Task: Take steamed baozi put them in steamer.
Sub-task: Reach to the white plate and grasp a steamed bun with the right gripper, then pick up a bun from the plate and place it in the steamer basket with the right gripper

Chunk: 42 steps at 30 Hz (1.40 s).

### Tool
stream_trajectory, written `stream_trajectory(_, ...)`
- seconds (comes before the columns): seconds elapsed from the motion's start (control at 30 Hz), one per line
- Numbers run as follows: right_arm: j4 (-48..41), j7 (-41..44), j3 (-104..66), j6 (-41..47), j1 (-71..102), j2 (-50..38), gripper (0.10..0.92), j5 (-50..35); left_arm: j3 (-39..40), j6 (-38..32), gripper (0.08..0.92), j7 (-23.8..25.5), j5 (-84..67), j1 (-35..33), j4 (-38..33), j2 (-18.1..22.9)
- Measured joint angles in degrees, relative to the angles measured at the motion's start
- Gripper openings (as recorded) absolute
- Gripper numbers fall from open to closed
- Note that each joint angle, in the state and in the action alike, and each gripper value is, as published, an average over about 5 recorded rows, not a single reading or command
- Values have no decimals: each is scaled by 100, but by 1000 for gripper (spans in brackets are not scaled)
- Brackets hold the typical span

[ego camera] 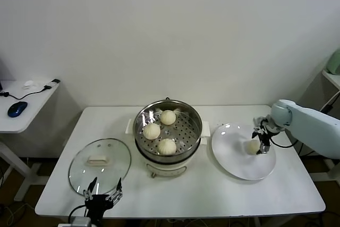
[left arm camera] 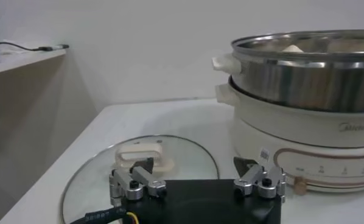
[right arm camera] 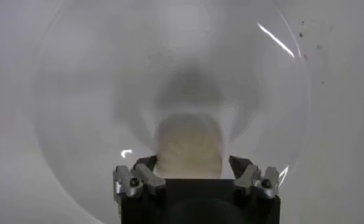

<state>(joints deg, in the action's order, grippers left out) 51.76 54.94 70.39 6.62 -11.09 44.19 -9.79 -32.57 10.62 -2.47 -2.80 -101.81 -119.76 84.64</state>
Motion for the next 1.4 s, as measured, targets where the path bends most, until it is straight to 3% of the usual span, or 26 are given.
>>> stream_trajectory(0.2, 24, 53, -52, 65, 27, -35, 630, 24, 17, 27, 823, 1, 0, -19, -46, 0)
stream_trajectory(0.47, 385, 172, 347, 170, -566, -108, 611, -274, 48, 90, 823, 8, 0, -27, -151, -11)
stream_trajectory(1.03, 2389, 169, 2626, 902, -4502, 1169, 611, -3592, 87, 62, 823, 4, -9, 86, -253, -119)
stream_trajectory(1.4, 2870, -521, 2888, 1537, -4316, 1954, 611, -4179, 53, 68, 823, 8, -54, 135, -249, -88)
